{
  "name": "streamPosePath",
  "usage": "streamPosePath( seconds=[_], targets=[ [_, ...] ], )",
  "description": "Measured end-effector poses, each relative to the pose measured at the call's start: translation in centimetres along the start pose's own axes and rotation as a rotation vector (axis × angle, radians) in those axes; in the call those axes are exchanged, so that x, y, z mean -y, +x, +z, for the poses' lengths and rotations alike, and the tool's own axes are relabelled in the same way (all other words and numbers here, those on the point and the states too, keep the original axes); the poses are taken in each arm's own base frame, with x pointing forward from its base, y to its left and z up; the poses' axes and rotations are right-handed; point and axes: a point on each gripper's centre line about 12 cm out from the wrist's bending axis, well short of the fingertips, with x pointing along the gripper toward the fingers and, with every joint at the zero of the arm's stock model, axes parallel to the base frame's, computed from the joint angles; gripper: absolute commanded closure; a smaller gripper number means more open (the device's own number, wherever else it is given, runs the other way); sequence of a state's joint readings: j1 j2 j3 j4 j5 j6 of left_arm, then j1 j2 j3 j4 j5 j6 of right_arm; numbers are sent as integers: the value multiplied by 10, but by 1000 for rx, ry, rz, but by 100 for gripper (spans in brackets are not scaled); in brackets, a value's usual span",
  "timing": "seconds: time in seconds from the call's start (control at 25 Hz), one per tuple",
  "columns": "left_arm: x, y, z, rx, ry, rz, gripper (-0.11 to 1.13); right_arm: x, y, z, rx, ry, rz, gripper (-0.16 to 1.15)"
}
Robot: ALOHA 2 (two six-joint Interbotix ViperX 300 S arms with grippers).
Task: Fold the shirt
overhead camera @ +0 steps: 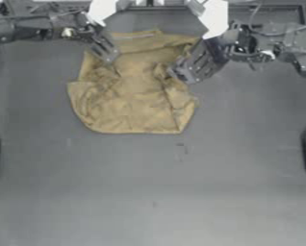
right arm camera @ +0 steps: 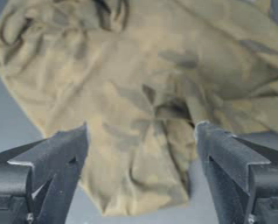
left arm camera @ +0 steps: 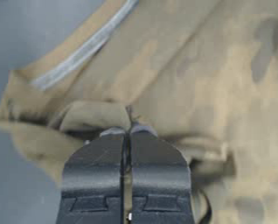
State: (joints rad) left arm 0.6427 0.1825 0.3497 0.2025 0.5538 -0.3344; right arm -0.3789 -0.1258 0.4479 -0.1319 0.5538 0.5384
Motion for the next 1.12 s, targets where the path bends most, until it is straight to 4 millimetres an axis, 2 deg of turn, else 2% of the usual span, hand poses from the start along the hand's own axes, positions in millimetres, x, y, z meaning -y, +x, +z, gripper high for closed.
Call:
streamPosePath(
  seconds=[0.16,0.2,0.24,0.36,0.4,0.56,0.76,0.84,1.0,1.12],
  targets=[
    [5,6,-1,-18,3,-33,6,1,0,-1,-1,0,-1,-1],
    [6,7,-1,-22,4,-41,-4,1,0,-1,-1,-1,-1,-1],
    [7,7,-1,-24,5,-49,-8,1,0,-2,-3,0,-1,-1],
    [10,6,0,-25,7,-66,6,1,-1,-1,-1,0,-1,-1],
    [10,6,0,-27,9,-67,6,1,-1,-1,-1,0,-1,-1],
    [8,6,-1,-32,12,-64,0,1,0,-2,-3,0,-1,-1],
    [4,3,-2,-51,59,-40,-1,1,0,-1,-1,0,0,-1],
    [2,-6,1,-41,72,-33,-1,1,-1,-1,0,-2,0,-1],
    [-2,-33,19,9,88,-16,-1,0,0,-1,0,0,0,-1],
    [-6,-40,26,0,116,17,-1,1,0,-1,-2,1,-2,-1]
  ],
)
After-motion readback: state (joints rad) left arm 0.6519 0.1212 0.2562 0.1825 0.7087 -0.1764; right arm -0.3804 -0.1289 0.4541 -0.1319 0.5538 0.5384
